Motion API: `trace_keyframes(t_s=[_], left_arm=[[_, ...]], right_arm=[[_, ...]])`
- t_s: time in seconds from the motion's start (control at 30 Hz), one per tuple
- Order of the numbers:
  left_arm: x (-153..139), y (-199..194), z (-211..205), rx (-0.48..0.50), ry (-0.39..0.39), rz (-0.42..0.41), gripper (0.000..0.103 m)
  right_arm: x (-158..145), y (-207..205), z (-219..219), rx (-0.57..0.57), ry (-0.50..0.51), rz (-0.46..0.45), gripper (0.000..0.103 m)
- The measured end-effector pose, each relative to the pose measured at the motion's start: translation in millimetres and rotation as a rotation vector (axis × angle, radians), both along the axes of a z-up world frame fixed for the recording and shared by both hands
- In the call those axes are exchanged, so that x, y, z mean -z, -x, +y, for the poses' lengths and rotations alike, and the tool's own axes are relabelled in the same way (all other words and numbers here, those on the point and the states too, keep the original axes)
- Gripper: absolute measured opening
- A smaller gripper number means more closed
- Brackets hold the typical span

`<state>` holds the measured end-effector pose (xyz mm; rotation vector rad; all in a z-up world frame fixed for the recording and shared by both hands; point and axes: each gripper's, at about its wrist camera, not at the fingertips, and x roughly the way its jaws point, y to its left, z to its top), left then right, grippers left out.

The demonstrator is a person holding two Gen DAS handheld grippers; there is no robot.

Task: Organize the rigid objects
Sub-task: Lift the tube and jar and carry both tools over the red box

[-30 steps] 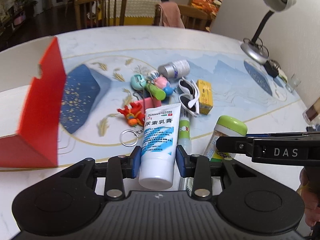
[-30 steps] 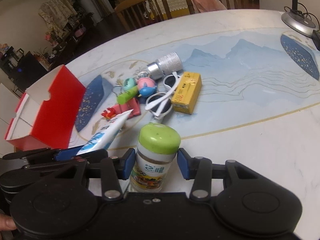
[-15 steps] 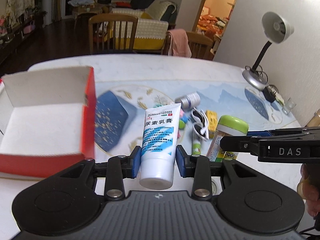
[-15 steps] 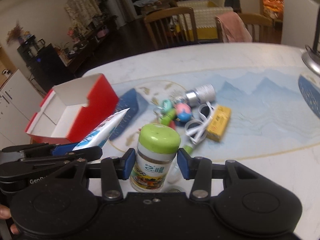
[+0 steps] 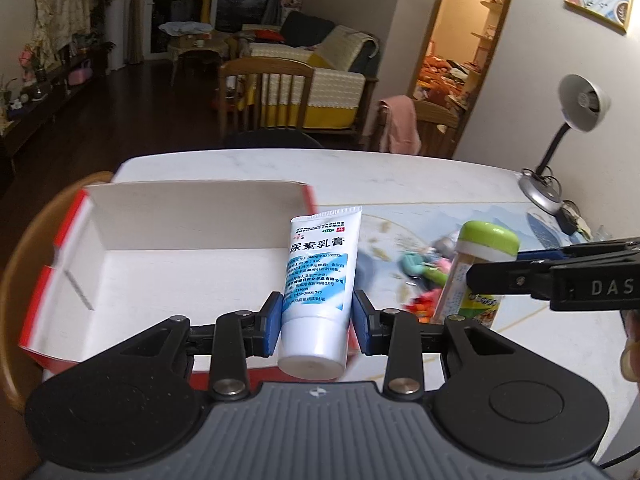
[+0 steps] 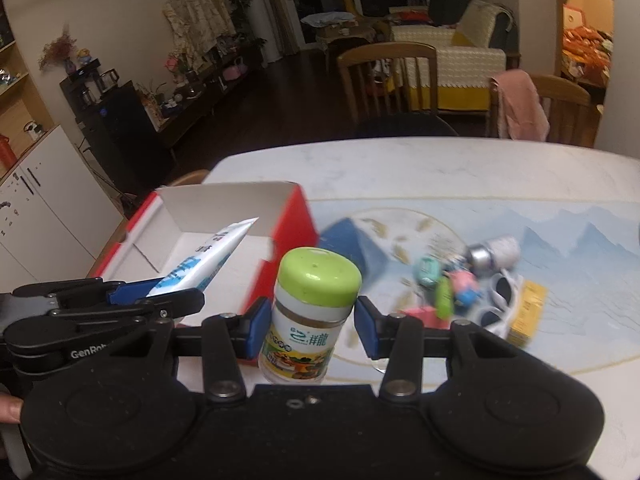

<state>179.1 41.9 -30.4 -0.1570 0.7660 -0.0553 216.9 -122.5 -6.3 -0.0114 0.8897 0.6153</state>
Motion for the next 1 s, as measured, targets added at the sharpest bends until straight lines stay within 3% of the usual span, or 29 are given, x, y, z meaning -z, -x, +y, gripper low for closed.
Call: trace_keyframes(t_s=[0.37,0.6,1.0], left_arm=[[9,-3,86,-0.047,-0.042,0.018,0.035],[30,-20,125,-0.063,-0.097,0.064,0.035],[71,-62,140,-0.024,-0.186,0.179,0.035]], right_arm=[[1,5,95,-0.062,0.053,-0.021,0.045],[20,-5,147,-0.096,0.103,-0.01,0.045],[88,-36,208,-0.175,0.208,0.162,0.045]])
